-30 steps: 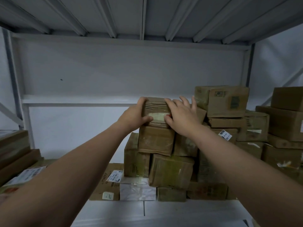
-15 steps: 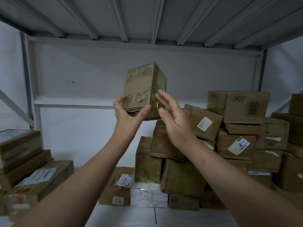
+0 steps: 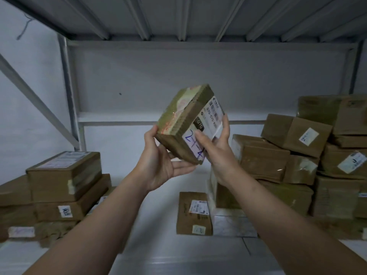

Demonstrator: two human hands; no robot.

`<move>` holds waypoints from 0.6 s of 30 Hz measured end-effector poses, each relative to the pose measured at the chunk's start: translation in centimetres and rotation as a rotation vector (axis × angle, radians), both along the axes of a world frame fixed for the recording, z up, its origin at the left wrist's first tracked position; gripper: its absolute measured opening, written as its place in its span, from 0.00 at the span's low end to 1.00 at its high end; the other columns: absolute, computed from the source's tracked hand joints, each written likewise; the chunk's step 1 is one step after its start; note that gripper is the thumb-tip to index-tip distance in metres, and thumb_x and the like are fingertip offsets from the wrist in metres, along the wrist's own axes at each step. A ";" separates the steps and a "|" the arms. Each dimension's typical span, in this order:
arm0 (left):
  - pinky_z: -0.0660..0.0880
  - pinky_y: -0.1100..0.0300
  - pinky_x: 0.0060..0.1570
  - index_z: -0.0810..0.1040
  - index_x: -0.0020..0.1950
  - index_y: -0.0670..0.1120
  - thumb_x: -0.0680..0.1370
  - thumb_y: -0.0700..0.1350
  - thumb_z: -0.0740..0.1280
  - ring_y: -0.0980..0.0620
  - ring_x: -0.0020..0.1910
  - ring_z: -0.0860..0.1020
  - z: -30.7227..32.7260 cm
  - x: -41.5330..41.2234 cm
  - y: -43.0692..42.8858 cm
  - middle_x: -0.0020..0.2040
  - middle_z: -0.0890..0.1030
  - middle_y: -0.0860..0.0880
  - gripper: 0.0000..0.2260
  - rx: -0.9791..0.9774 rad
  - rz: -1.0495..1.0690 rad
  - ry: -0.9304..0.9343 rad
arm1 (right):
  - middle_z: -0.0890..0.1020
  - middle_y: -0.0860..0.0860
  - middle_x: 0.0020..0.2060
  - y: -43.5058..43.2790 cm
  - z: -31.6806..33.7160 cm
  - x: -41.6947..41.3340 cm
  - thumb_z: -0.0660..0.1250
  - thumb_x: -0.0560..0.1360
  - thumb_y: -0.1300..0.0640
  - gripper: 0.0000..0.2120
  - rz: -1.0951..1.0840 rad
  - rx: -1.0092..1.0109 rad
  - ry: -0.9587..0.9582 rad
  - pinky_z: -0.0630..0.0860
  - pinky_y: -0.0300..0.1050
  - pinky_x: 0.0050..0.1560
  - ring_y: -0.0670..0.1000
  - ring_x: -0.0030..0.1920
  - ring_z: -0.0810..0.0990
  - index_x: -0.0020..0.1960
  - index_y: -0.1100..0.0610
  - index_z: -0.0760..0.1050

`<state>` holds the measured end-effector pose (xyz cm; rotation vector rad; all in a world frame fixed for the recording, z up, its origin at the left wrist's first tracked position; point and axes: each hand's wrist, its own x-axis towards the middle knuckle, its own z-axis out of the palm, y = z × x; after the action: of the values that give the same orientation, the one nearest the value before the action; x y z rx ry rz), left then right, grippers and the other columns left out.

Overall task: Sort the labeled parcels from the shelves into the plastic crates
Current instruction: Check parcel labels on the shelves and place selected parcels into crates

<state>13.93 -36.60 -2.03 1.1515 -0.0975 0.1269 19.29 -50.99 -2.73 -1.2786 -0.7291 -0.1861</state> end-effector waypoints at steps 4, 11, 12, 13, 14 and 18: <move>0.78 0.48 0.55 0.76 0.63 0.47 0.81 0.61 0.48 0.43 0.53 0.81 -1.5 -0.1 2.4 0.56 0.81 0.43 0.25 0.230 0.195 -0.016 | 0.75 0.41 0.61 2.6 -0.9 -0.9 0.74 0.63 0.52 0.53 0.071 0.131 0.078 0.76 0.56 0.62 0.49 0.63 0.76 0.76 0.37 0.42; 0.75 0.55 0.57 0.71 0.60 0.54 0.80 0.59 0.58 0.55 0.53 0.80 -2.1 -2.0 5.7 0.53 0.82 0.50 0.13 0.416 0.323 -0.326 | 0.75 0.50 0.64 6.0 -2.0 -2.5 0.79 0.65 0.58 0.51 -0.124 0.074 -0.042 0.79 0.53 0.57 0.48 0.59 0.80 0.76 0.41 0.49; 0.74 0.55 0.57 0.70 0.60 0.56 0.78 0.61 0.61 0.57 0.52 0.80 -2.4 -2.1 6.1 0.54 0.82 0.51 0.15 0.428 0.303 -0.315 | 0.73 0.51 0.66 6.3 -2.1 -2.6 0.81 0.63 0.54 0.51 -0.166 0.036 -0.063 0.79 0.54 0.57 0.49 0.60 0.79 0.75 0.39 0.52; 0.75 0.59 0.55 0.69 0.61 0.58 0.75 0.62 0.65 0.58 0.52 0.80 -2.9 -2.2 6.4 0.55 0.81 0.51 0.17 0.440 0.296 -0.320 | 0.71 0.51 0.67 6.6 -2.4 -2.7 0.82 0.60 0.50 0.51 -0.209 -0.005 -0.085 0.79 0.55 0.57 0.50 0.62 0.77 0.74 0.38 0.55; 0.75 0.64 0.50 0.68 0.62 0.59 0.74 0.61 0.66 0.59 0.50 0.81 -3.5 -2.4 6.7 0.56 0.81 0.51 0.19 0.450 0.297 -0.338 | 0.70 0.50 0.68 6.8 -2.6 -2.9 0.81 0.59 0.48 0.50 -0.241 -0.044 -0.102 0.79 0.55 0.58 0.50 0.64 0.76 0.73 0.37 0.56; 0.76 0.69 0.46 0.65 0.71 0.54 0.78 0.51 0.62 0.57 0.51 0.81 -6.0 -2.8 7.5 0.56 0.81 0.51 0.21 0.426 0.315 -0.419 | 0.72 0.46 0.67 7.0 -4.2 -3.5 0.76 0.70 0.54 0.37 -0.248 -0.064 -0.113 0.80 0.53 0.56 0.49 0.66 0.74 0.69 0.32 0.60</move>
<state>11.10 -29.09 -8.00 1.5470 -0.3259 0.6520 15.78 -43.97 -6.97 -1.4276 -0.6748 -0.4426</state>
